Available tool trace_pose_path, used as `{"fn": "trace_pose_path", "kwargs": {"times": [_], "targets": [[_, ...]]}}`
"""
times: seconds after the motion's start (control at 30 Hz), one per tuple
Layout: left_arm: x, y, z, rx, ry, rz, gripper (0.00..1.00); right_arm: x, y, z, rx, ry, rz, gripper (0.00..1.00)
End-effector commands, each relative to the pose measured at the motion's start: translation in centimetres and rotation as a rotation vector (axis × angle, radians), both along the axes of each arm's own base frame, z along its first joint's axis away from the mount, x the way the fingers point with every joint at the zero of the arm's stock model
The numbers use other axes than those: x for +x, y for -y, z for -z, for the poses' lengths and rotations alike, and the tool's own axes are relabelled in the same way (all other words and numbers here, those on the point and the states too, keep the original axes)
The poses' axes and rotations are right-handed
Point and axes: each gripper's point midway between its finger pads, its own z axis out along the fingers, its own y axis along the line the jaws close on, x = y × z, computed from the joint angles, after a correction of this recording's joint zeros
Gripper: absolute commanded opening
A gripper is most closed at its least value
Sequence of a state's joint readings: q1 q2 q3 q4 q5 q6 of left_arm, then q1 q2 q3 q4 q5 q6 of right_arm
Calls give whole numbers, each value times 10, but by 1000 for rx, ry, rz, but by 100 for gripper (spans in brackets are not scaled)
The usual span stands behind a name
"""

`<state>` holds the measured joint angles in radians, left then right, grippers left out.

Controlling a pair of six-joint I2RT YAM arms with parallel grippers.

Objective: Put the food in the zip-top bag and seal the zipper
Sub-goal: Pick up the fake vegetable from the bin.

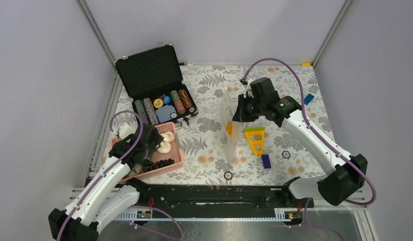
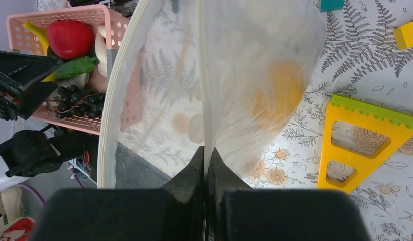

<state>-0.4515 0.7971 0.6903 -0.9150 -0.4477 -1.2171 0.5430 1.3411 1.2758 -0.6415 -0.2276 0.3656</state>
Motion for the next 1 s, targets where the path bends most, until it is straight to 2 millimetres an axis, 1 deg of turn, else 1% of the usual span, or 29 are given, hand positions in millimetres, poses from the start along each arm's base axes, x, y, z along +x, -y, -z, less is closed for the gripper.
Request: {"fn": "trace_pose_path", "kwargs": {"times": [0.0, 0.07, 0.17, 0.3, 0.37, 0.47, 0.57, 0.77, 0.83, 0.9, 0.97], "targets": [[-22, -52, 11, 6, 28, -409, 99, 5, 4, -4, -11, 28, 0, 0], [-21, -60, 13, -18, 77, -492, 99, 5, 4, -4, -11, 28, 0, 0], [-14, -66, 16, -47, 151, -566, 97, 5, 5, -4, -13, 30, -2, 0], [-10, -70, 23, -57, 167, -613, 92, 5, 7, -1, -29, 24, 0, 0], [-8, -70, 28, -58, 159, -618, 90, 6, 8, 0, -38, 22, 1, 0], [-1, -64, 34, -75, 137, -594, 87, 8, 9, 2, -45, 19, 5, 0], [-1, -62, 44, -73, 101, -593, 84, 8, 9, 4, -50, 14, 3, 0], [3, -55, 68, -96, 62, -569, 68, 10, 11, 5, -58, 14, 11, 0], [3, -53, 77, -109, 43, -566, 64, 10, 11, 5, -58, 13, 12, 0], [3, -49, 80, -123, 31, -552, 58, 10, 13, 6, -62, 12, 17, 0], [6, -48, 78, -117, 34, -528, 50, 10, 13, 6, -63, 11, 18, 0]]}}
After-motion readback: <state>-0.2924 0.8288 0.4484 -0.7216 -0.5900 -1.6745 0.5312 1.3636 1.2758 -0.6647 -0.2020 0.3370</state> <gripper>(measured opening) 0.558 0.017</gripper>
